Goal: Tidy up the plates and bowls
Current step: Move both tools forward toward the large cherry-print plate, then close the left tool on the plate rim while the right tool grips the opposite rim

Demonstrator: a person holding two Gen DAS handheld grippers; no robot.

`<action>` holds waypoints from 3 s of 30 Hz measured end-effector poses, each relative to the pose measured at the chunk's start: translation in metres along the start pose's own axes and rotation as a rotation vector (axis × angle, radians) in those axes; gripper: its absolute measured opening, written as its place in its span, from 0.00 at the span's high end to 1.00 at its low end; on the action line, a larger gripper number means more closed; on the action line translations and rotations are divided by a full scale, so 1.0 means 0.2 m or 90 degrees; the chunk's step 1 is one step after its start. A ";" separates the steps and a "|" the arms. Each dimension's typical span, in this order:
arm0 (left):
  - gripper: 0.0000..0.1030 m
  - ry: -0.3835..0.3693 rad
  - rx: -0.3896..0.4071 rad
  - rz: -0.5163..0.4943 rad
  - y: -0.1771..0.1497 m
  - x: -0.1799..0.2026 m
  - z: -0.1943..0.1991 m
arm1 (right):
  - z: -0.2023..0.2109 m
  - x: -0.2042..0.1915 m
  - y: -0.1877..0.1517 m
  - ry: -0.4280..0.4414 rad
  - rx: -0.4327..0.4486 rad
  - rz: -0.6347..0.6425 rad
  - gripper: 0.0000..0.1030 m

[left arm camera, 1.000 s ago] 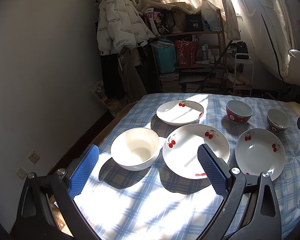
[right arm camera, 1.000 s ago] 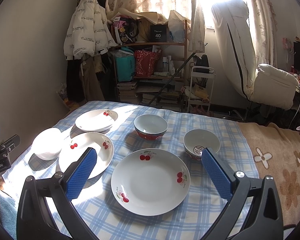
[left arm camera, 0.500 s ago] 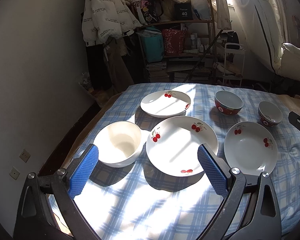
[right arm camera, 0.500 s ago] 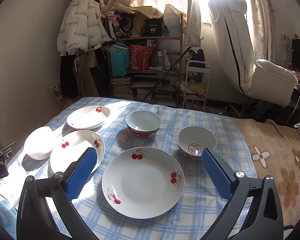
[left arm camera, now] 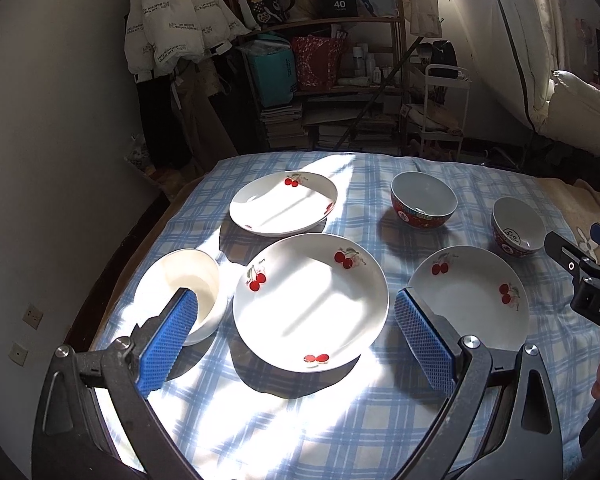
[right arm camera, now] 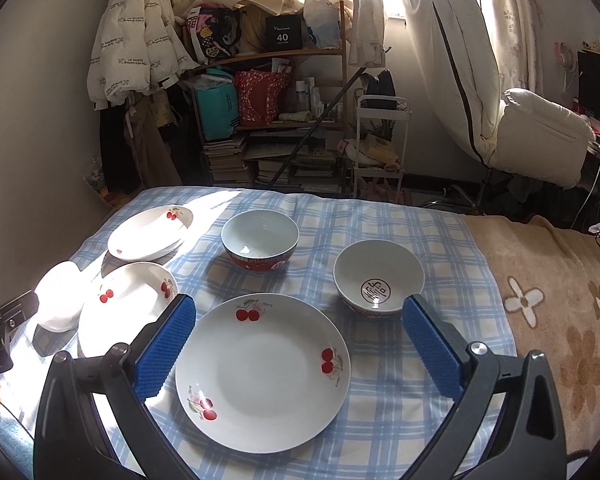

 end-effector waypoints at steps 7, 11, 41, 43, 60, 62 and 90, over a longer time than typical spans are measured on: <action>0.05 0.018 -0.050 0.024 0.00 0.14 -0.16 | -0.11 0.05 0.00 0.010 -0.049 0.011 0.05; 0.05 0.028 -0.061 0.018 -0.04 0.17 -0.24 | -0.18 0.07 -0.01 0.012 -0.067 0.015 0.06; 0.05 -0.063 -0.244 0.000 -0.32 0.38 -0.55 | -0.53 0.09 -0.15 0.043 -0.208 0.059 0.30; 0.05 -0.065 -0.255 0.003 -0.33 0.39 -0.56 | -0.55 0.11 -0.16 0.054 -0.217 0.047 0.33; 0.06 -0.099 -0.275 0.012 -0.34 0.44 -0.56 | -0.68 0.16 -0.19 0.079 -0.256 0.002 0.40; 0.06 -0.108 -0.274 0.005 -0.34 0.46 -0.54 | -0.70 0.15 -0.20 0.082 -0.265 0.003 0.48; 0.80 -0.176 -0.339 0.058 -0.41 0.44 -0.78 | -0.77 0.14 -0.25 0.099 -0.305 0.005 0.71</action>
Point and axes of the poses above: each gripper's, at about its wrist camera, not at the fingertips, and z roughly against the way its jaws point, x to its right, y to its top, the point moved 1 cm from there along -z, roughly the way its jaws point, and after that the axes turned 10 degrees about z, right-handed, at the moved point
